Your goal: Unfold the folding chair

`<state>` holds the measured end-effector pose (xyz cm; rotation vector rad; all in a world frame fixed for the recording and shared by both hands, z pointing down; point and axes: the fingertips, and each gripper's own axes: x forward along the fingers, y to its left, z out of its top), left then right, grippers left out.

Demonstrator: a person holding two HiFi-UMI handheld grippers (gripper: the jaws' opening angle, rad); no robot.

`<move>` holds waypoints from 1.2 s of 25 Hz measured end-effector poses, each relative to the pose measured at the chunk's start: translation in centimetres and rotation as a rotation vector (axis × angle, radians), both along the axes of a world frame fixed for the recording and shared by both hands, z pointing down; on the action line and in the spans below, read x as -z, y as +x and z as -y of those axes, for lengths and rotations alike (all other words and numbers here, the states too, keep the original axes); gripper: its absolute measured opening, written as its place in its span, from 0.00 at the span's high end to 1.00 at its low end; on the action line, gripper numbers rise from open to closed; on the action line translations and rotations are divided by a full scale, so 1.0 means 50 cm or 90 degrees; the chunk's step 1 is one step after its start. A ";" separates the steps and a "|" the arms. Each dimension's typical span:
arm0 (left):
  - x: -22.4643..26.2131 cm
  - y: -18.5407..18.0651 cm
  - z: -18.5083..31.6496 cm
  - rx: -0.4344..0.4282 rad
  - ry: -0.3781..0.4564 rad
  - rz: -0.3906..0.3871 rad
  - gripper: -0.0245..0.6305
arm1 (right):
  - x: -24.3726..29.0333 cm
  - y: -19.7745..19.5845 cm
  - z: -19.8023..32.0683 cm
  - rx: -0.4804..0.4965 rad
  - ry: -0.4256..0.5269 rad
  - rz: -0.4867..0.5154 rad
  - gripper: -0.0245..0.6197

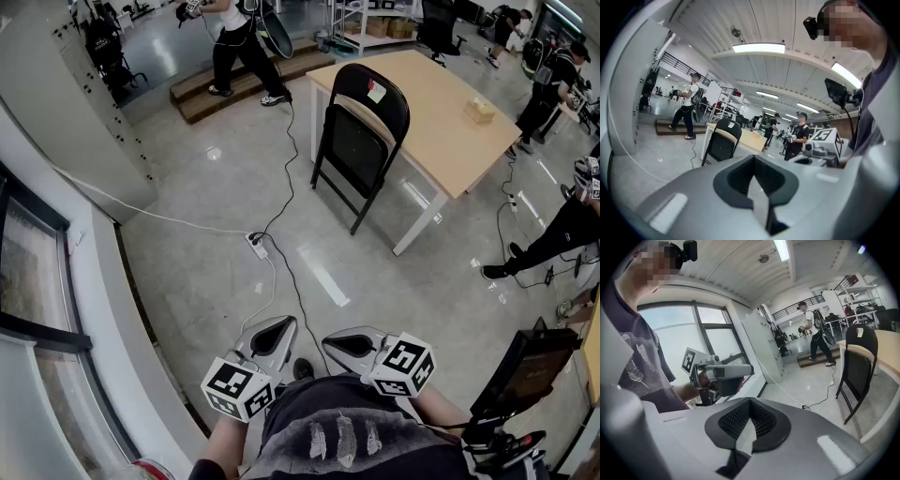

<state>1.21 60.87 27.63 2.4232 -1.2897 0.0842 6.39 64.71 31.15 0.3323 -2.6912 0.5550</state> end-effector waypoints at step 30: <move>0.032 0.012 0.378 0.106 -0.040 0.029 0.96 | 0.022 0.040 0.391 0.030 -0.005 0.029 0.96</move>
